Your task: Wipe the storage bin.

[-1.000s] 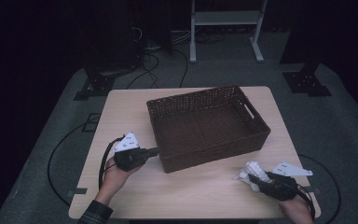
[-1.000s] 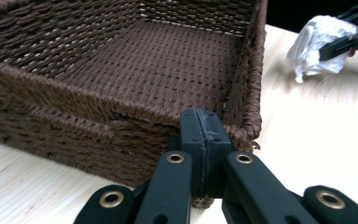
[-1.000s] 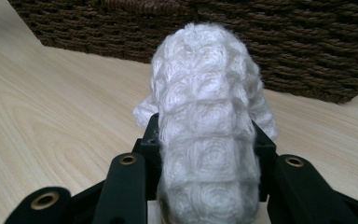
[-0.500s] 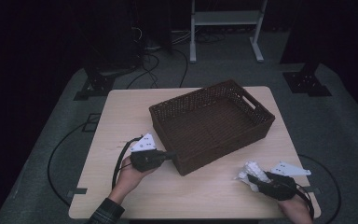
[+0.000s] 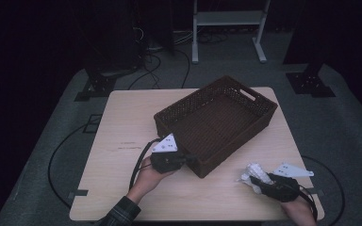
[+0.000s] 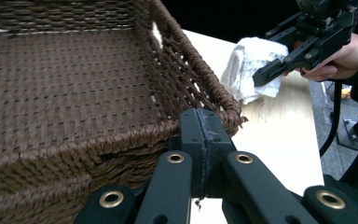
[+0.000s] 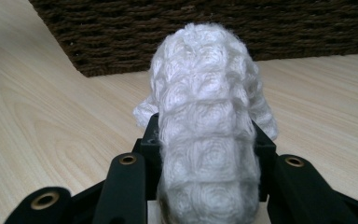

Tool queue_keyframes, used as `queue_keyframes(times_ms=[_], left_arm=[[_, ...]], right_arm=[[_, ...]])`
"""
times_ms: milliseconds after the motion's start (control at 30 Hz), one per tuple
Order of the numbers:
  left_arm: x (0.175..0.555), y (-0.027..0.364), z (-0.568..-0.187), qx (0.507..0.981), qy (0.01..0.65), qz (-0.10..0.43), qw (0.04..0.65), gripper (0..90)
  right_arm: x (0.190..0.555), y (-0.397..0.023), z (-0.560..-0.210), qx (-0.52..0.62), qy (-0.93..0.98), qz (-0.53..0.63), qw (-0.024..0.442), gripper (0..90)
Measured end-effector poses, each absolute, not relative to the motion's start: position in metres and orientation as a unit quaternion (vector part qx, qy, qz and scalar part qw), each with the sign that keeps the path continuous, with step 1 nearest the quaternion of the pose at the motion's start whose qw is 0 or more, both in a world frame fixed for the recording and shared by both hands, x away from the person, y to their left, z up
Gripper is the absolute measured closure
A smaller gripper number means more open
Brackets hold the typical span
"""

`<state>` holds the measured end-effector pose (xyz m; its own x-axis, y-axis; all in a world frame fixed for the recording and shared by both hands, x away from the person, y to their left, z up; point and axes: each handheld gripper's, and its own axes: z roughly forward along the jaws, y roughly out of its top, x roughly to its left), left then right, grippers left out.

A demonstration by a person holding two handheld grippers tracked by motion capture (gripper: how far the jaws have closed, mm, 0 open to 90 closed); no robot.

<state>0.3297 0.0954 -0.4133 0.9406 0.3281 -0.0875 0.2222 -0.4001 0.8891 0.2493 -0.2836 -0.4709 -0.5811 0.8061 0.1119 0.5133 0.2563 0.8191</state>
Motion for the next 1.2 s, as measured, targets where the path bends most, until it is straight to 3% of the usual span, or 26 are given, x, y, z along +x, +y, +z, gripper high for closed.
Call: queue_keyframes(times_ms=[367, 933, 1200], left_arm=[[0.332, 0.074, -0.413, 0.838, 0.153, 0.046, 0.521, 89.0], [0.371, 0.136, -0.379, 0.819, 0.230, 0.106, 0.514, 46.7], [0.411, 0.156, -0.361, 0.822, 0.256, 0.145, 0.488, 40.2]], right_arm=[[0.249, -0.284, -0.471, 0.426, 0.775, 0.437, 0.166, 60.6], [0.249, -0.285, -0.471, 0.425, 0.774, 0.438, 0.168, 60.6], [0.250, -0.286, -0.471, 0.426, 0.774, 0.439, 0.166, 60.6]])
